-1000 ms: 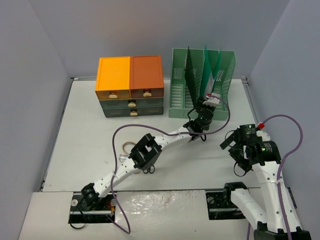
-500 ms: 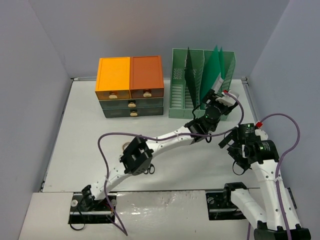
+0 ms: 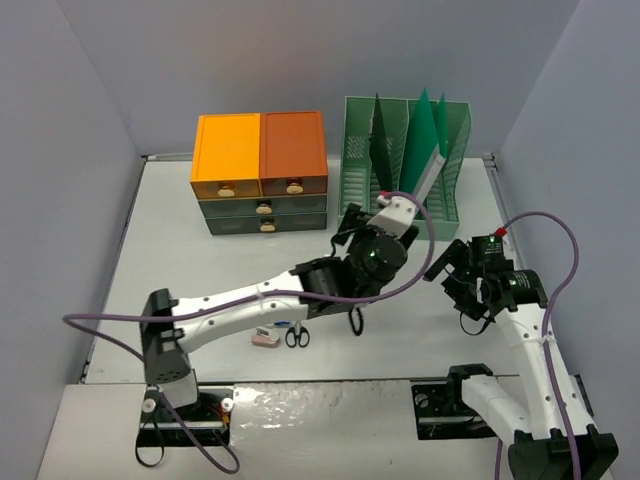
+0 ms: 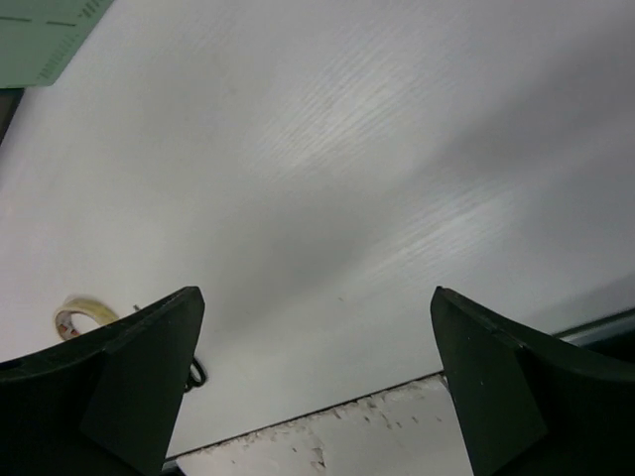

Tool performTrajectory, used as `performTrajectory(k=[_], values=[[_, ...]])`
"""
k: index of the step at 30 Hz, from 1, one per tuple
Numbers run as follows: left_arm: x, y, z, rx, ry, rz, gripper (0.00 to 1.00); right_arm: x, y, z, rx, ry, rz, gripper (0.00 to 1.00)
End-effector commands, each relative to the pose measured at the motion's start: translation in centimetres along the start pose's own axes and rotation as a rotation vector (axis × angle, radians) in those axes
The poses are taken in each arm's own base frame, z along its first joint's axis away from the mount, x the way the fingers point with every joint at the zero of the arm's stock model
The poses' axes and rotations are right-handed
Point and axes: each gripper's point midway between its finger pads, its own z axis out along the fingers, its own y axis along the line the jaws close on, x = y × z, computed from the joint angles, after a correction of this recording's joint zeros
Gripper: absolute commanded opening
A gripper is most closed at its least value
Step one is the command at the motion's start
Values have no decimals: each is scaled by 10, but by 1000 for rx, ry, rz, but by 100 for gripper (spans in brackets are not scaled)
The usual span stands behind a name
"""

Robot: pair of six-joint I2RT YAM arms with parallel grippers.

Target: Organize the desk

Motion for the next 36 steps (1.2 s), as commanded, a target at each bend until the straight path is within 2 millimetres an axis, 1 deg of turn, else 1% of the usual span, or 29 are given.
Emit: performTrajectory(k=[1,3,4,6,8,9,10,11,13,14,15,16,17,19,20,23,24,26,27,30,31,34,36], values=[[69,123,-83,-288,254,-154,72,4,59,27,-241,57,-96,95],[85,151,-102,-371,276,-220,72,12,82,32,-279,47,-162,95],[89,169,-113,-411,281,-213,72,13,96,35,-284,28,-191,94],[94,202,-132,-472,296,-177,72,18,128,50,-299,14,-253,94],[92,228,-145,-517,286,-208,72,29,164,59,-299,-1,-339,93],[91,241,-150,-537,276,-225,72,29,188,54,-320,-33,-383,93],[88,251,-154,-554,264,-239,72,25,212,46,-346,-73,-416,93],[86,260,-156,-569,253,-245,72,21,226,49,-346,-90,-432,93],[74,281,-161,-605,216,-262,72,37,264,55,-365,-85,-500,92],[68,289,-162,-609,221,-209,72,31,286,44,-404,-111,-500,92],[59,297,-157,-631,194,-243,72,35,293,50,-400,-104,-511,92],[52,304,-154,-643,182,-228,72,37,301,50,-410,-102,-519,92],[45,311,-152,-652,176,-189,72,39,311,48,-428,-102,-525,92],[38,322,-143,-671,173,-216,72,36,334,35,-471,-125,-532,92],[36,329,-136,-678,181,-232,72,39,338,35,-470,-124,-543,92],[40,358,-121,-749,189,-321,72,34,364,24,-510,-156,-575,92],[42,354,-116,-720,196,-336,72,31,370,20,-523,-166,-582,92],[55,368,-107,-735,224,-393,72,23,382,10,-543,-195,-595,92],[59,374,-103,-737,236,-416,72,18,391,2,-563,-215,-601,93],[67,388,-79,-737,251,-473,72,12,401,-13,-588,-240,-614,93],[67,393,-68,-732,256,-495,72,13,402,-15,-592,-240,-620,93],[70,406,-38,-706,270,-590,71,15,398,-13,-583,-236,-633,93],[71,411,-14,-680,265,-632,70,19,394,-12,-576,-225,-642,92]])
